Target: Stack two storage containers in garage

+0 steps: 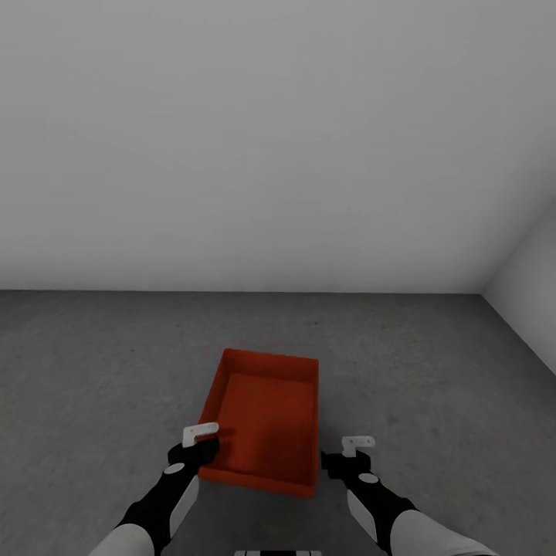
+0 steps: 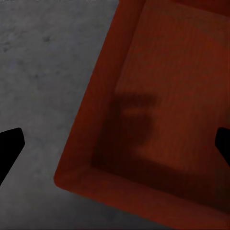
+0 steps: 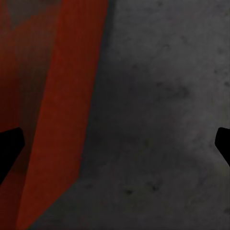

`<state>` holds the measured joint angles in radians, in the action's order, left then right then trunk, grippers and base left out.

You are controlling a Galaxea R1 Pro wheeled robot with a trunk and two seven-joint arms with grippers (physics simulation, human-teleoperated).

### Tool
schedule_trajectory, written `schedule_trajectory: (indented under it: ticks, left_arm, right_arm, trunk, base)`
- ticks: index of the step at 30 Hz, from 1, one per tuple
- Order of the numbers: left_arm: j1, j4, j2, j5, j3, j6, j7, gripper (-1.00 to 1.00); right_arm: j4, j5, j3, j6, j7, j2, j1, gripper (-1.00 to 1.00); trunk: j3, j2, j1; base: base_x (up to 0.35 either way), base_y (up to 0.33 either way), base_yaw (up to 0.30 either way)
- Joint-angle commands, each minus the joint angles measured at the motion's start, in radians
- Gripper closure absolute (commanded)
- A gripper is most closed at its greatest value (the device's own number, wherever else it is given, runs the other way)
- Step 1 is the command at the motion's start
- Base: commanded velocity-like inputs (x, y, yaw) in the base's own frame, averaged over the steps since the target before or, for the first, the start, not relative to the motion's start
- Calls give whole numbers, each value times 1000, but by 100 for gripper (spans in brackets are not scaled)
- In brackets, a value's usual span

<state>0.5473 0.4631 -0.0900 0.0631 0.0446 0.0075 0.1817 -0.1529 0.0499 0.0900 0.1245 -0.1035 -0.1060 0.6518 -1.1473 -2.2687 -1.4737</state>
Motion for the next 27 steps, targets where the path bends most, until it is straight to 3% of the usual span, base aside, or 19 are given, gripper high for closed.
schedule_trajectory:
  ticks: [1, 7, 27]
  left_arm:
    - [0, 1, -1, 7, 3, 1, 1, -100]
    - [0, 3, -2, 7, 4, 5, 1, -100]
    - [0, 1, 1, 7, 8, 14, 1, -100]
  right_arm:
    - [1, 5, 8, 3, -5, 0, 1, -100]
    - [1, 5, 8, 3, -5, 0, 1, -100]
    - [1, 5, 9, 3, -7, 0, 1, -100]
  trunk:
    - [-1, 0, 0]
    - [-1, 0, 0]
    - [62, 140, 77]
  base:
    - [0, 0, 0]
    - [0, 0, 0]
    - [0, 0, 0]
